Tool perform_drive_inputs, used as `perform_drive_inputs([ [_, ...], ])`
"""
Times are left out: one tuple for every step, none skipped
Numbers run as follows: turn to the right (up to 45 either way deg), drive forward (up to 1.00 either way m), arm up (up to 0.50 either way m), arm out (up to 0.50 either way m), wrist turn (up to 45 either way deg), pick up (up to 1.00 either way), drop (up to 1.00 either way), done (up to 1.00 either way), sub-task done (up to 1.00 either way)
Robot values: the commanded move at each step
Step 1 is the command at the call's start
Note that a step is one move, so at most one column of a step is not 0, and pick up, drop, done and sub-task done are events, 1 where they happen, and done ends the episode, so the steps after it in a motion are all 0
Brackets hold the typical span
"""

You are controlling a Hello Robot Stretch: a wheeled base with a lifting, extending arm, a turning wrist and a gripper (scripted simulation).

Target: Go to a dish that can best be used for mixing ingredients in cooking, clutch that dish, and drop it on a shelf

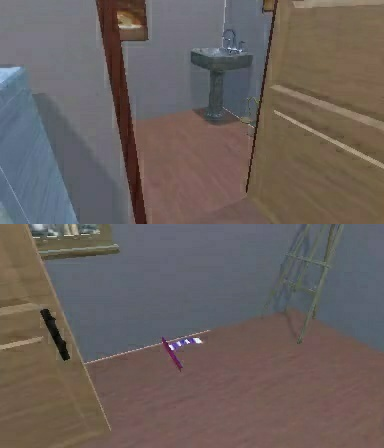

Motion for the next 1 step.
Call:
perform_drive_inputs([
  [0.0, 0.95, 0.0, 0.0, 0.0, 0.0, 0.0, 0.0, 0.0],
])
